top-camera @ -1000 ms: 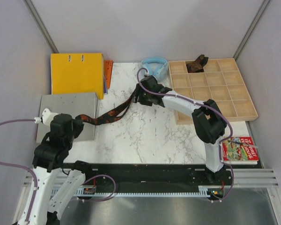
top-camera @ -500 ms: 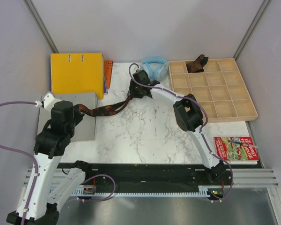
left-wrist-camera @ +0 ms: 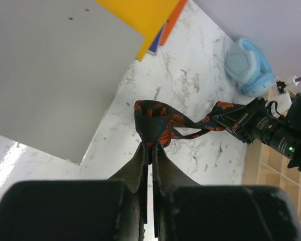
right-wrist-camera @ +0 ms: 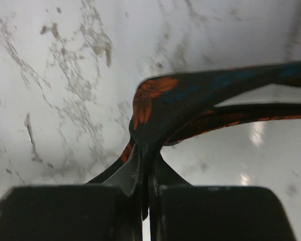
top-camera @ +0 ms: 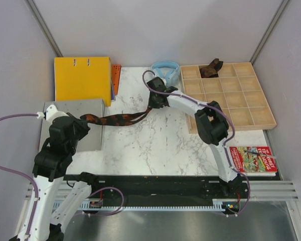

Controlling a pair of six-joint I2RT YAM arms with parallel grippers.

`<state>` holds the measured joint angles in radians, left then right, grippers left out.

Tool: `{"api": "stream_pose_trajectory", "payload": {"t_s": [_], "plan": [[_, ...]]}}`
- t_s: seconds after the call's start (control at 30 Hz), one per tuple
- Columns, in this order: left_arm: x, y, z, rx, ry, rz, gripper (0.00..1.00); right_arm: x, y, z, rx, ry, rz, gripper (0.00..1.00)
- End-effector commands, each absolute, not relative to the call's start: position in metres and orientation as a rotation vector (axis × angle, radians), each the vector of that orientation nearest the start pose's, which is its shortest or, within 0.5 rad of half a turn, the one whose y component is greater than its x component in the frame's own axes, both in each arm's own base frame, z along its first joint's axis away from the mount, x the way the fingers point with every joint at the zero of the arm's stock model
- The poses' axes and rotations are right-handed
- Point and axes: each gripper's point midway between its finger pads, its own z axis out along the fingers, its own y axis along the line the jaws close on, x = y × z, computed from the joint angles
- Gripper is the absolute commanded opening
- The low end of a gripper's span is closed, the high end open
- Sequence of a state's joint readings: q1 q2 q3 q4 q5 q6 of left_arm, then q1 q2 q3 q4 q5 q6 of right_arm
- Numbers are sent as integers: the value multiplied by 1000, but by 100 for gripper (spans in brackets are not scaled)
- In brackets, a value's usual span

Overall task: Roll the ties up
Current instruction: Flatten out the tie at the center of the board.

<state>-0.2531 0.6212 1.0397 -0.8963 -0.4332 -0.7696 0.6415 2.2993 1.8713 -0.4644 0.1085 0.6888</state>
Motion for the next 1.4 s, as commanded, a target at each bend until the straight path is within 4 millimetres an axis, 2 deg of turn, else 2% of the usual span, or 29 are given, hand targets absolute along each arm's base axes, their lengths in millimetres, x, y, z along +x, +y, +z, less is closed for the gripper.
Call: {"api": "stream_pose_trajectory", "payload": {"t_s": [0.0,0.03,0.07,0.13,0.17,0.23,0.27,0.3,0.37,0.43,0.53,0.63,0.67,0.7,0.73,0.77,0.8,0.83,0.87,0.93,0.97,1.0,1.07,1.1,1.13,1.2,1.23,1.3,1.37], "plan": [[216,-51,296,-500,1891,-441,2,446,278,151,149,2366,280,0],[216,-59,299,-464,1890,-484,2,438,263,152,145,2378,236,0],[216,-66,300,-434,1885,-526,2,433,247,181,137,2335,224,0],[210,-80,305,-397,1884,-621,2,421,209,190,150,2358,132,0],[210,-85,307,-384,1877,-656,2,412,193,212,139,2327,110,0],[203,-98,312,-350,1873,-745,2,396,152,223,181,2332,-16,0],[203,-103,311,-332,1871,-776,2,385,139,246,197,2289,-16,0],[200,-110,316,-315,1859,-830,2,374,122,250,199,2298,-63,0],[197,-114,314,-309,1858,-870,2,356,98,268,225,2265,-120,0],[193,-117,314,-323,1860,-907,2,338,83,272,224,2294,-174,0],[190,-118,295,-399,1907,-930,2,322,78,268,176,2367,-205,0],[200,-108,255,-540,2015,-837,2,325,85,232,59,2518,-267,0],[214,-108,231,-575,2110,-765,2,337,98,199,-5,2624,-263,4],[227,-97,213,-591,2164,-638,2,362,106,203,-19,2621,-223,16],[230,-90,202,-625,2246,-548,2,381,111,195,-71,2657,-228,46],[242,-90,165,-675,2440,-426,2,399,106,143,-94,2818,-356,78],[244,-89,160,-697,2504,-389,2,427,116,161,-32,2746,-279,88],[253,-95,165,-697,2520,-411,2,433,122,143,-24,2789,-253,91],[258,-101,168,-708,2500,-459,2,435,124,143,5,2787,-237,98],[258,-101,169,-731,2445,-495,2,434,132,152,48,2739,-211,98],[260,-99,172,-756,2409,-498,2,444,142,154,90,2677,-155,98],[259,-94,177,-758,2373,-487,2,437,142,144,98,2694,-151,98],[255,-91,173,-758,2377,-470,2,442,145,157,152,2618,-100,98],[254,-89,172,-760,2377,-466,2,435,142,148,161,2630,-112,98],[252,-88,168,-761,2387,-459,2,434,139,161,188,2584,-102,98],[248,-87,164,-765,2394,-455,2,432,138,158,234,2540,-69,97],[246,-82,160,-776,2383,-424,2,430,136,175,252,2487,-41,97],[242,-77,154,-781,2383,-397,2,433,133,181,290,2417,-26,97],[239,-74,154,-778,2372,-387,2,435,132,206,311,2322,28,98]]}}
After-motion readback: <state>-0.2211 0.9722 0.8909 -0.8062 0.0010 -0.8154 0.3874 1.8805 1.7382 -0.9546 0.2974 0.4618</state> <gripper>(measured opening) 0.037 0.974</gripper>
